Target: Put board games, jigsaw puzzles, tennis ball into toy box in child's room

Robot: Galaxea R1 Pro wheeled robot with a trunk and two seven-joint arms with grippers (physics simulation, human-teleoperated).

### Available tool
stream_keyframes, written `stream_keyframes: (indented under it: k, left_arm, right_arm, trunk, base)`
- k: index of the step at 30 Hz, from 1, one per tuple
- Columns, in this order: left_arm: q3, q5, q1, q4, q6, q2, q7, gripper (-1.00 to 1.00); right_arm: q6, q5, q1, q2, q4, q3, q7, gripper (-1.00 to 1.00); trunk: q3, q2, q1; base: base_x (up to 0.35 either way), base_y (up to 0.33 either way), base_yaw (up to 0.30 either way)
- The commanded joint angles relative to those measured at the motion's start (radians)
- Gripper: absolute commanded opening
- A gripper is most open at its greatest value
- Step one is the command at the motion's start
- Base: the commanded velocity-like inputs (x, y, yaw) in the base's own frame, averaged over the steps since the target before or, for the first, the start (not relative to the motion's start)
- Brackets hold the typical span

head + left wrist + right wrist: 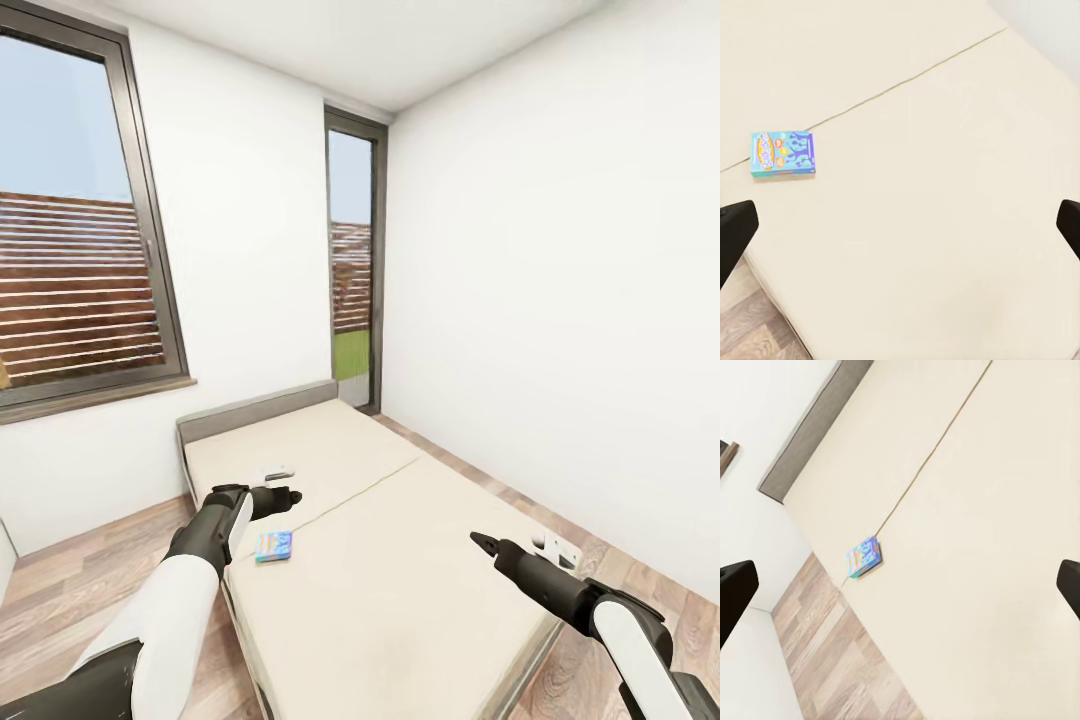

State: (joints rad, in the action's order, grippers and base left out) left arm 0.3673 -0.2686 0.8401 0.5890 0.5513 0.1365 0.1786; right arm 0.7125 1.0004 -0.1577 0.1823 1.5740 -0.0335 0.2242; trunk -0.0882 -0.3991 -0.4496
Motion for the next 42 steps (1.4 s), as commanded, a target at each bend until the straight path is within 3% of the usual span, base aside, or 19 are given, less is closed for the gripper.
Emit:
stream_keyframes:
  k: [1, 25, 42]
  left_arm:
    - [0.008, -0.011, 0.001, 0.002, 0.004, 0.002, 0.009, 1.00]
    - [0.008, -0.011, 0.001, 0.002, 0.004, 0.002, 0.009, 1.00]
    - [0.008, -0.011, 0.001, 0.002, 0.004, 0.002, 0.009, 1.00]
  right_arm:
    - [0.003, 0.011, 0.000, 0.000, 0.001, 0.000, 0.009, 1.00]
    - [0.004, 0.011, 0.000, 0.000, 0.001, 0.000, 0.009, 1.00]
    - [0.004, 0.011, 0.000, 0.000, 0.001, 0.000, 0.009, 1.00]
  trunk:
    - [0.001, -0.001, 0.000]
    - [0.005, -0.001, 0.000]
    - [0.023, -0.001, 0.000]
  base:
    - [0.000, 0.005, -0.005]
    - [0.000, 0.001, -0.060]
    - [0.000, 0.044, -0.001]
